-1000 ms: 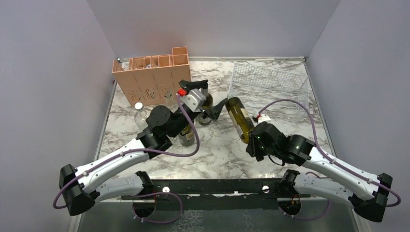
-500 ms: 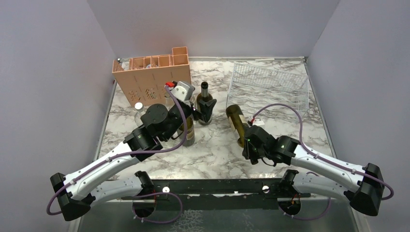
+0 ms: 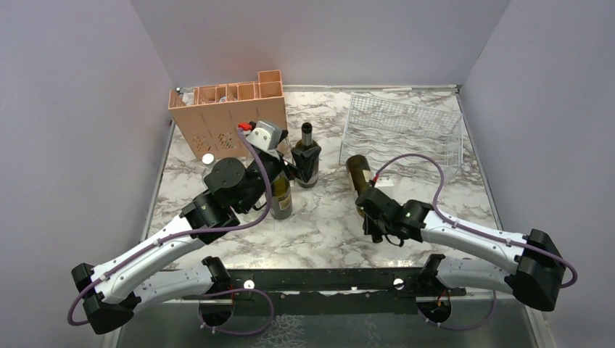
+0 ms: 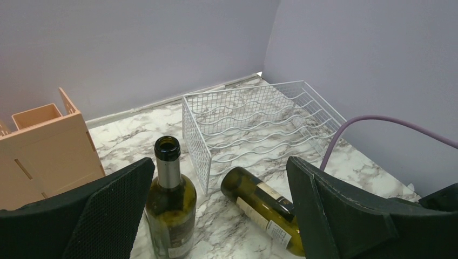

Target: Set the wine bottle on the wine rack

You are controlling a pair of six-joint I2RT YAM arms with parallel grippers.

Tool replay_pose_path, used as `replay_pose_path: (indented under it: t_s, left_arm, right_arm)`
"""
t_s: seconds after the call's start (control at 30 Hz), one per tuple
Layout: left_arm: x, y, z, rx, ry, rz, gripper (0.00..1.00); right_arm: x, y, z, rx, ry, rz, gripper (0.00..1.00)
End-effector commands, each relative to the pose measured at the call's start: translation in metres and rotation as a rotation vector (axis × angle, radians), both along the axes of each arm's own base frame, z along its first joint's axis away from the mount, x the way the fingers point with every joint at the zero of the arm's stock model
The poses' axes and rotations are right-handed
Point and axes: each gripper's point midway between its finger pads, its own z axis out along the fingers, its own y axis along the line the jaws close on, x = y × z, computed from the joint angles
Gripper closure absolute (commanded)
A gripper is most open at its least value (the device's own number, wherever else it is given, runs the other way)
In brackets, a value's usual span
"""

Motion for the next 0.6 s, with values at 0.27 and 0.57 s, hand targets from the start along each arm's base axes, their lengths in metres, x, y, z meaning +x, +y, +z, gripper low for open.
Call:
replay_pose_path:
  t_s: [0.27,0.57]
  left_arm:
    - [-0.013,0.006,0.027,-0.142,-0.079,-0.040,0.01]
    - [-0.013,0.016,0.033,-0.210,-0.049,-0.006,0.01]
  right_arm:
    - [0.065,0.032,0.036,0.128,-0.205,-0.129,0.99]
    - [0.101,0.040,0.037,0.210,-0.214,-0.172,0.99]
